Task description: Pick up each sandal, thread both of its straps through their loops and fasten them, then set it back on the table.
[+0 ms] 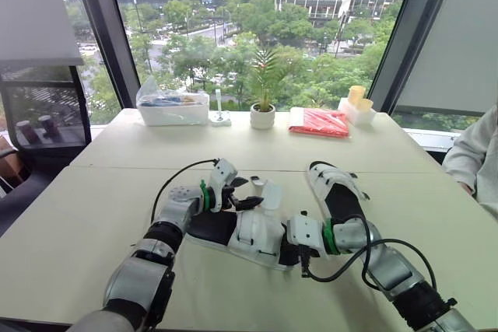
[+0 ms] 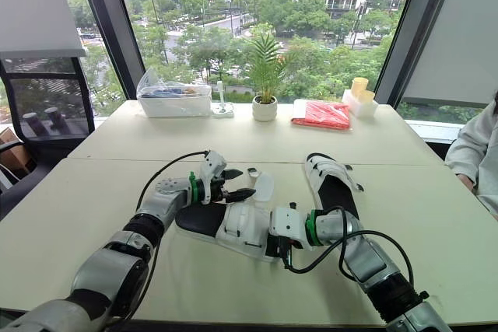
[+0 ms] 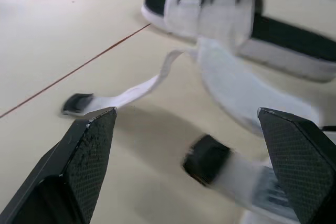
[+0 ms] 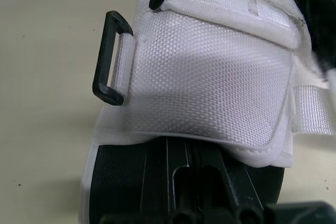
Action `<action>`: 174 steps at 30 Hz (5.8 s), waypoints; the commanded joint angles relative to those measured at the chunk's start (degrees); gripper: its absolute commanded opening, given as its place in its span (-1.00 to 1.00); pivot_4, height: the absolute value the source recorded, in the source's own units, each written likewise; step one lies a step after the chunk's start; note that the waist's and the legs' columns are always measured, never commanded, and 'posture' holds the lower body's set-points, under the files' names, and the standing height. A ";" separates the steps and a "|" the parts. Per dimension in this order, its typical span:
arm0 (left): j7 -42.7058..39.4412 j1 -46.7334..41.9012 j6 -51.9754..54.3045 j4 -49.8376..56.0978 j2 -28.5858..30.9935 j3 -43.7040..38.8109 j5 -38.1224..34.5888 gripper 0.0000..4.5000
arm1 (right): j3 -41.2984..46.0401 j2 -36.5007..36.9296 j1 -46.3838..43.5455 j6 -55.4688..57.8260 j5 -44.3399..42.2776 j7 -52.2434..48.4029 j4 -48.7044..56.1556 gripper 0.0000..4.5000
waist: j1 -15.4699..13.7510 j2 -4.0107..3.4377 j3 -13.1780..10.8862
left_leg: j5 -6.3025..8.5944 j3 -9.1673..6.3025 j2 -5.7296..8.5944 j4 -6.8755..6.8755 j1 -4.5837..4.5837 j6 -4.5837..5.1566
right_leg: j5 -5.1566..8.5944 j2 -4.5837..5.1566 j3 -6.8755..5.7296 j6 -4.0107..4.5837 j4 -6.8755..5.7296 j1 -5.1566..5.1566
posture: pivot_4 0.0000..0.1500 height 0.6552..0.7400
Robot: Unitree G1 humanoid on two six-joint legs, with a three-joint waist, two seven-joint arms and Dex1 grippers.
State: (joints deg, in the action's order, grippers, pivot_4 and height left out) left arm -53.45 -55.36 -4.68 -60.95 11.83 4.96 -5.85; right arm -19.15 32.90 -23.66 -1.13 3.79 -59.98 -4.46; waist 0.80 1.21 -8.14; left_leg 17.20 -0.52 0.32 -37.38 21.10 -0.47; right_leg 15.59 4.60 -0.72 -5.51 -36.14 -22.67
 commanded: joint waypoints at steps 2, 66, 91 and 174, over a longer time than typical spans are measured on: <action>1.27 -2.57 -3.36 -4.12 0.82 0.74 3.70 0.97 | -5.78 0.14 3.73 2.70 3.80 -1.93 -3.87 -1.00 | 0.01 0.00 0.00 | 0.00 0.00 0.00 0.01 0.00 0.00 | 0.00 -0.02 -0.01 0.00 0.00 -0.01 | 1.00 0.94; 18.03 -18.82 27.94 -15.38 -10.16 -28.40 -10.26 -0.98 | -5.02 1.00 4.99 4.96 4.11 0.03 -1.29 -1.00 | 0.04 0.04 -0.01 | -0.06 -0.01 0.04 -0.04 -0.01 -0.13 | -0.01 -0.02 -0.05 -0.07 -0.11 -0.01 | 1.00 0.94; -35.82 11.12 -8.66 30.60 0.39 -5.43 -7.49 -0.98 | -5.35 1.06 4.44 3.25 4.24 -0.18 -3.34 -1.00 | -0.16 -0.06 0.06 | -0.08 0.01 -0.03 -0.02 -0.03 -0.17 | -0.04 0.15 0.12 0.00 -0.07 0.01 | 1.00 0.94; -12.73 16.72 65.79 47.02 8.66 3.46 -34.28 -0.99 | -5.88 0.72 6.17 4.83 4.79 1.48 -1.39 -1.00 | -0.09 -0.13 0.16 | 0.00 0.05 -0.10 0.23 -0.61 -0.02 | 0.01 0.16 0.21 0.18 0.08 0.44 | 1.00 0.94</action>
State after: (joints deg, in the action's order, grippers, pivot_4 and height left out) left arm -66.18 -38.59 61.80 -15.30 20.64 8.12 -40.50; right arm -19.77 33.02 -21.77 0.32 5.01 -56.51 -2.19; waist 0.71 1.08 -7.98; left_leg 17.21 -0.47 0.22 -37.15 20.50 -0.50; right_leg 15.61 4.76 -0.51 -5.31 -36.05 -22.23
